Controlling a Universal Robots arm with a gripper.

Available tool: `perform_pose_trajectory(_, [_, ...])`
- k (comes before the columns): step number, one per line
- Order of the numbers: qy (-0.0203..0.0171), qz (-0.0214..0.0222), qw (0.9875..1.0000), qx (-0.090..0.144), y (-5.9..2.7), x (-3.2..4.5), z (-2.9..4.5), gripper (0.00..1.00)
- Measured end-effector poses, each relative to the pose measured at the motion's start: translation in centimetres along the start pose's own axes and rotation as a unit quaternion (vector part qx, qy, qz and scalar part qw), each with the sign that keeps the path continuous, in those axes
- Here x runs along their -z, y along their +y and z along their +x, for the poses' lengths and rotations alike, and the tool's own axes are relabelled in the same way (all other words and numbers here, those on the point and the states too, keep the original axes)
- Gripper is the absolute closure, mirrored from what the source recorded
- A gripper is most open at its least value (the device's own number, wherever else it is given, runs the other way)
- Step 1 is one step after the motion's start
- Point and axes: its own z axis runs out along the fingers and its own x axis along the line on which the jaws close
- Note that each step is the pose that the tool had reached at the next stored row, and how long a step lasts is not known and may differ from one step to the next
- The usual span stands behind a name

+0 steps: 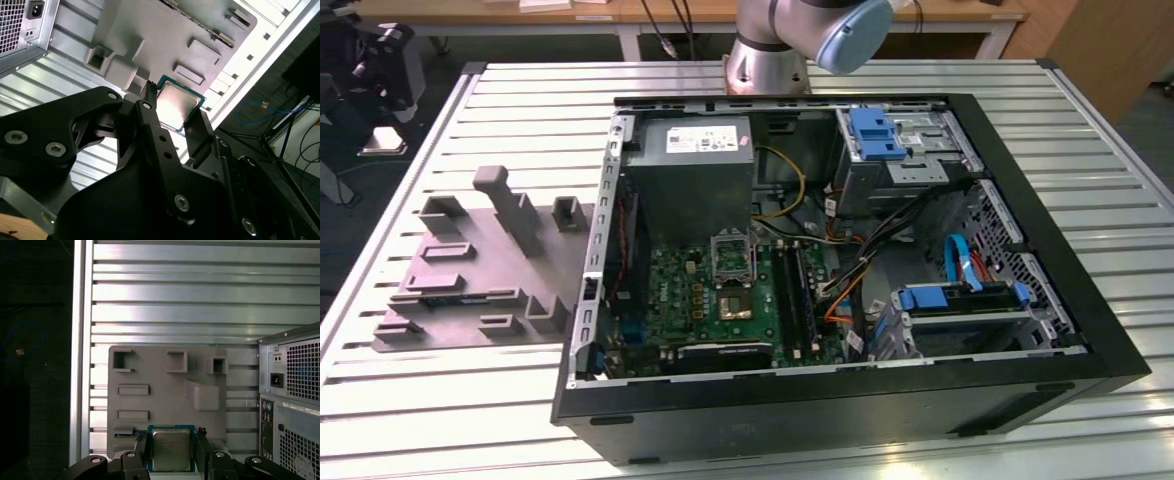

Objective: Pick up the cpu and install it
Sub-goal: 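Pick up the cpu and move it towards the insertion slot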

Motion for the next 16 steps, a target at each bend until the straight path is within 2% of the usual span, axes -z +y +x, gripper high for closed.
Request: perform_pose_trajectory(16, [0.0,0.0,1.0,0.0,0.0,0.0,-0.41,0.53])
